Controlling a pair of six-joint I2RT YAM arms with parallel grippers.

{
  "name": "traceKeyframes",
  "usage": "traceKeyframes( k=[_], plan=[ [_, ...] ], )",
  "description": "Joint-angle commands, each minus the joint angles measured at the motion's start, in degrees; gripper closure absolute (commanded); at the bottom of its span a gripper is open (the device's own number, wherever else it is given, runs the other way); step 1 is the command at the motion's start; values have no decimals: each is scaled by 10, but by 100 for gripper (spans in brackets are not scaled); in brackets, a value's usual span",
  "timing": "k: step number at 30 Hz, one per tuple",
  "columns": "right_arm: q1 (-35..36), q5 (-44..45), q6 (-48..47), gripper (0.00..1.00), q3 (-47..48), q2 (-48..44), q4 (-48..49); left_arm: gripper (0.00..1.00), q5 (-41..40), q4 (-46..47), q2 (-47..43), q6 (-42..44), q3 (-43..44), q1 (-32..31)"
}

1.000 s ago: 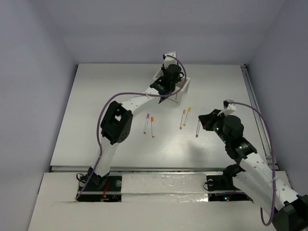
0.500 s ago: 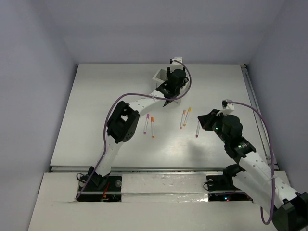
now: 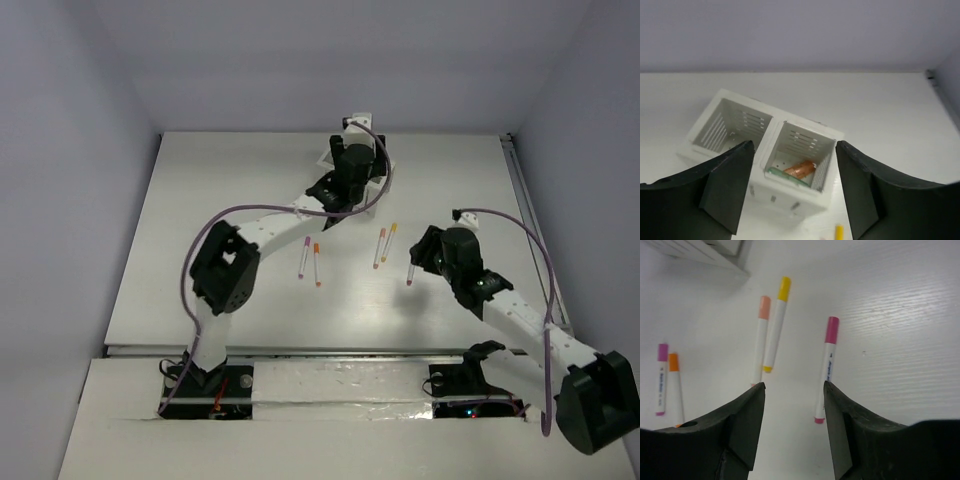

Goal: Sort the stationery into containers
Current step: Place the stationery in the storage box, then pick up the pen from the center of the board.

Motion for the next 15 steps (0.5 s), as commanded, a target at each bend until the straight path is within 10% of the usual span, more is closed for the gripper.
traceKeyframes(
  k=[1,9,15],
  plan=[
    [-21,56,2,44,55,55,-38,37,18,88,-182,-4,-76,-21],
    [-79,-17,-26,45,117,189,-46,82,38,185,-498,-91,-446,-83],
    [-79,-44,-44,51,182,284,-92,90,28,45,-655,-142,-560,-109]
  ],
)
